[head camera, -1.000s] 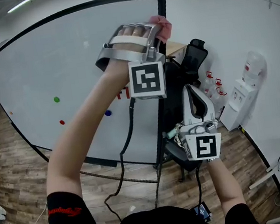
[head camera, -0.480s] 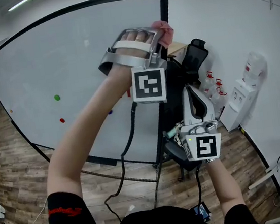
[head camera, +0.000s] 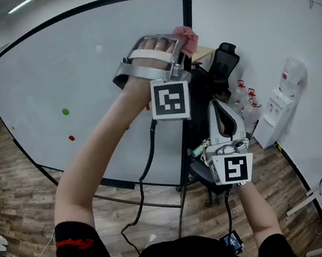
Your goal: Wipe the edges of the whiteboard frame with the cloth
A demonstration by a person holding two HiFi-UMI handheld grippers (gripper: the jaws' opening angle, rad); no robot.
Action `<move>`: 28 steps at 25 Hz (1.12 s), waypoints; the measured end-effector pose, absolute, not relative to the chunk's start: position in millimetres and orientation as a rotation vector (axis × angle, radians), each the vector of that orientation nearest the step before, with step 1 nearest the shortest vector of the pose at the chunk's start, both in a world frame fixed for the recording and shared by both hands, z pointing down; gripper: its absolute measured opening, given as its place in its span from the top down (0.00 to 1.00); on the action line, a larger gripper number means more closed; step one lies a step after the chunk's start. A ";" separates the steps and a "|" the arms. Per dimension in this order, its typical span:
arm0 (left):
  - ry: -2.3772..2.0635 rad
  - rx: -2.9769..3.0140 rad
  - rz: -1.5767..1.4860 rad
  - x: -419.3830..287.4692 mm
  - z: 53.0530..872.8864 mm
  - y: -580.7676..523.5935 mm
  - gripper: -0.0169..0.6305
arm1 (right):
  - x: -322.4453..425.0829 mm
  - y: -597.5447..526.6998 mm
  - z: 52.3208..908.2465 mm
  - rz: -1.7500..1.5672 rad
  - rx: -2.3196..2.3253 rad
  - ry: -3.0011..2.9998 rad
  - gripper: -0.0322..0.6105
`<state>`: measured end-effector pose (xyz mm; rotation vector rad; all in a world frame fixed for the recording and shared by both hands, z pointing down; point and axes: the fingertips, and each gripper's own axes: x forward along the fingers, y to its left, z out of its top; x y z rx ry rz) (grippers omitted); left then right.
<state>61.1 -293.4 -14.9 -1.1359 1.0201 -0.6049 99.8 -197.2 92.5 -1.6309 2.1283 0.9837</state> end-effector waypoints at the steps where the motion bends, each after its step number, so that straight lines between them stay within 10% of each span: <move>1: 1.020 -1.138 -0.607 60.4 -13.6 -293.9 0.91 | 100.1 -198.0 92.9 0.977 -1.641 2.129 0.95; 28: 1.011 -1.106 -0.643 62.1 12.7 -298.9 0.91 | 98.9 -202.7 106.2 0.953 -1.646 2.153 0.95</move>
